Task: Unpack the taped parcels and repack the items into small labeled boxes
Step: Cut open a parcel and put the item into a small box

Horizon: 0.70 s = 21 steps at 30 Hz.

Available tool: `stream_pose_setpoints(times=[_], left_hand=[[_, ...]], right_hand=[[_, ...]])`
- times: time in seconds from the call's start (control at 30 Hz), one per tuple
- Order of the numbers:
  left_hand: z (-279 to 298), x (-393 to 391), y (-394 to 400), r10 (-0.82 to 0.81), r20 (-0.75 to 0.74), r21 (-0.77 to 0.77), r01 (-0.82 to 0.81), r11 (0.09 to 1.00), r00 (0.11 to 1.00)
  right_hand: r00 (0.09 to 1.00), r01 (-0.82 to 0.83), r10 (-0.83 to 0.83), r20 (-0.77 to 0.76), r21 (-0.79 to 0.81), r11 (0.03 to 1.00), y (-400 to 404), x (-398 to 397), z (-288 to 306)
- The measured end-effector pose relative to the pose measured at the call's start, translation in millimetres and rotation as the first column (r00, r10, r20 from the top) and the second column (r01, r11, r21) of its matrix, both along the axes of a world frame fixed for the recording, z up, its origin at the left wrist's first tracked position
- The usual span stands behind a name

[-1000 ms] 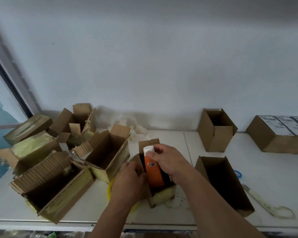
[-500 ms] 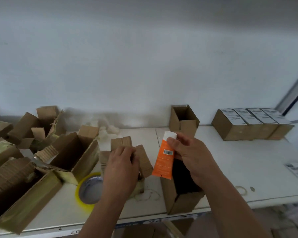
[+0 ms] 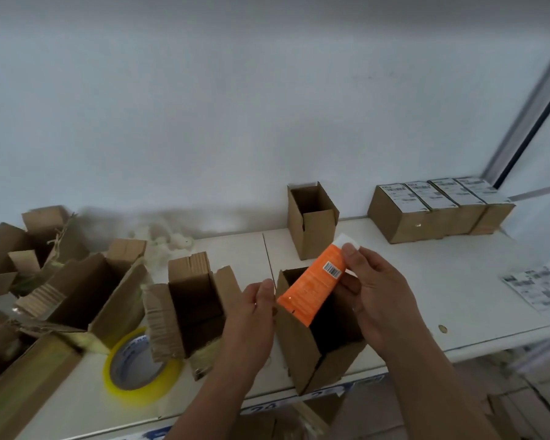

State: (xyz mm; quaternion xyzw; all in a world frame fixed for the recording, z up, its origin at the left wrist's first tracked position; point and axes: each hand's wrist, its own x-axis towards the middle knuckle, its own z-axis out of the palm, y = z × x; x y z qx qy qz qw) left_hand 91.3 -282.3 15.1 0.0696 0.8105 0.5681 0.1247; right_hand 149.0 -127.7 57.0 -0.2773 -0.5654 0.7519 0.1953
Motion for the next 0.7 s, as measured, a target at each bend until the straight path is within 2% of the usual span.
stream_pose_setpoints(times=[0.1, 0.27, 0.37, 0.5, 0.6, 0.63, 0.7], left_hand=[[1.7, 3.1, 0.9, 0.010, 0.038, 0.026, -0.011, 1.000, 0.999], [2.4, 8.4, 3.6, -0.055, 0.025, -0.105, 0.057, 0.993, 0.998], [-1.3, 7.8, 4.6, -0.073, 0.035, -0.126, 0.077, 0.989, 0.997], [-5.5, 7.7, 4.6, -0.083, 0.073, -0.135, 0.093, 0.987, 0.994], [-8.0, 6.2, 4.0, -0.066, 0.058, -0.151, 0.074, 0.986, 0.996], [-8.5, 5.3, 3.5, -0.058, 0.043, -0.159, 0.065, 0.985, 0.997], [-7.6, 4.1, 1.3, -0.043, 0.016, -0.178, 0.045, 0.983, 0.999]], right_hand=[[0.999, 0.008, -0.013, 0.038, 0.129, 0.992, 10.7, 1.2, 3.6], [0.985, -0.127, 0.069, 0.158, 0.394, 0.910, 6.7, 0.5, -1.9], [0.953, -0.251, 0.099, 0.287, 0.560, 0.790, 1.0, -2.9, -7.3], [0.900, -0.396, 0.127, 0.417, 0.663, 0.636, -9.9, -2.2, -13.8], [0.855, -0.483, 0.035, 0.518, 0.769, 0.419, -11.3, -2.4, -20.2], [0.844, -0.501, 0.006, 0.536, 0.784, 0.367, -9.7, -3.0, -22.8], [0.823, -0.535, -0.009, 0.568, 0.781, 0.324, -7.0, -5.0, -28.6]])
